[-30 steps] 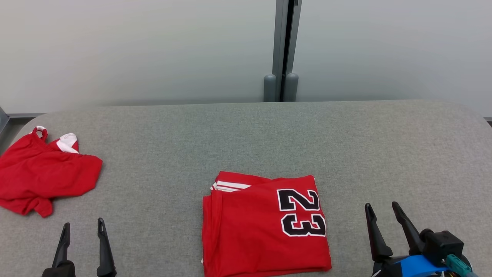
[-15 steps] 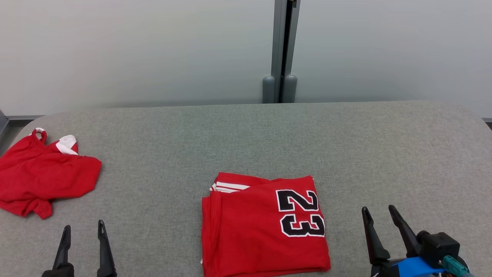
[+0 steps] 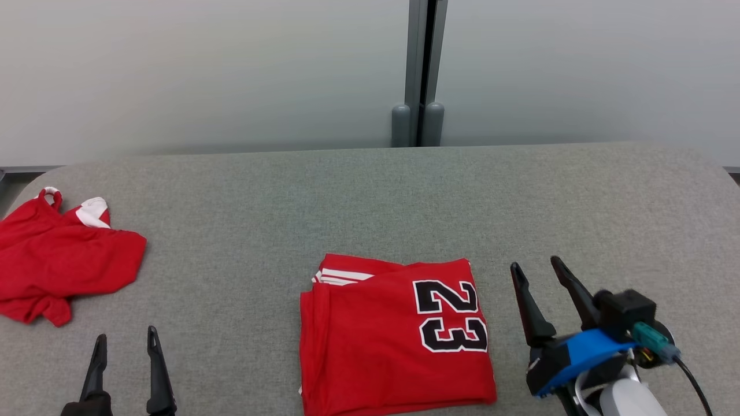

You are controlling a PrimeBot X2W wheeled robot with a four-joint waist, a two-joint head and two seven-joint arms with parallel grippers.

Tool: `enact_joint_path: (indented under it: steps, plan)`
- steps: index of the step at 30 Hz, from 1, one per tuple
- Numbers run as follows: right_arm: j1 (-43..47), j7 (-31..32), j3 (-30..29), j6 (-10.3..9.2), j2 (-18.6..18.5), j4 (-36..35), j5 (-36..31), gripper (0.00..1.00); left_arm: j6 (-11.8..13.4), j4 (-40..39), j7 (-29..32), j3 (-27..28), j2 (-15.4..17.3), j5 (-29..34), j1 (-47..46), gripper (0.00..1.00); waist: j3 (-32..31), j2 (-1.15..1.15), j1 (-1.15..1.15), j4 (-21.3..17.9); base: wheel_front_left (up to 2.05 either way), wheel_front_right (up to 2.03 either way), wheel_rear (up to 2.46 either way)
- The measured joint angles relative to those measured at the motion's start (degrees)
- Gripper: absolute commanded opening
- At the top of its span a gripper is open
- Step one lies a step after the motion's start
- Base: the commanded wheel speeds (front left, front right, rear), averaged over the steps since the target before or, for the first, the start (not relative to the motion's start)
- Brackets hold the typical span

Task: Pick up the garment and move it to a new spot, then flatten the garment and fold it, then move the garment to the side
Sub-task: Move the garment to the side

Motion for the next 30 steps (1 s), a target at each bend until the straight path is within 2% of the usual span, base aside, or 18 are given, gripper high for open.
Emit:
enact_joint_path:
  steps: [6,11,20,24,25,26,30]
  plan:
    - [-7.77,4.94,3.54,0.00,0.02,5.79,-0.19,1.00,0.02,-0.24,0.00,-0.42,-0.08,-0.47,-1.57,1.00,2.06,0.01,0.00,0.50,0.00,0.00,0.00]
    - [-10.76,7.17,5.63,0.00,0.08,12.92,0.60,1.00,-0.04,0.13,0.00,-0.58,-0.16,-0.98,-3.22,1.00,4.12,0.01,0.01,1.42,0.00,0.00,0.00]
    - [-12.27,6.00,8.03,0.00,0.12,24.95,2.98,1.00,-0.45,0.60,0.00,-1.19,-0.53,-1.44,-5.92,1.00,7.51,0.01,0.01,3.11,0.00,0.00,0.00]
    - [-12.91,4.50,10.23,-0.01,0.02,27.62,4.67,1.00,-0.46,0.80,0.00,-1.11,-0.64,-1.54,-6.21,1.00,8.36,0.01,0.00,3.61,0.00,0.00,0.00]
    - [-13.21,4.41,11.18,-0.10,-0.18,27.99,5.81,0.68,-0.46,0.78,0.00,-1.12,-0.66,-1.56,-6.46,1.00,8.54,0.01,0.00,3.65,0.00,0.00,0.00]
    - [-13.37,3.68,11.72,-0.10,-0.30,28.13,6.58,0.00,-0.45,0.70,0.00,-1.14,-0.71,-1.57,-6.67,1.00,8.71,0.00,0.00,3.66,0.00,0.00,0.00]
    - [-15.05,1.42,12.69,-0.05,-0.08,29.39,7.16,0.00,-0.38,0.34,0.00,-1.31,-0.96,-1.79,-6.84,1.00,9.06,0.01,0.00,3.62,0.00,0.00,0.00]
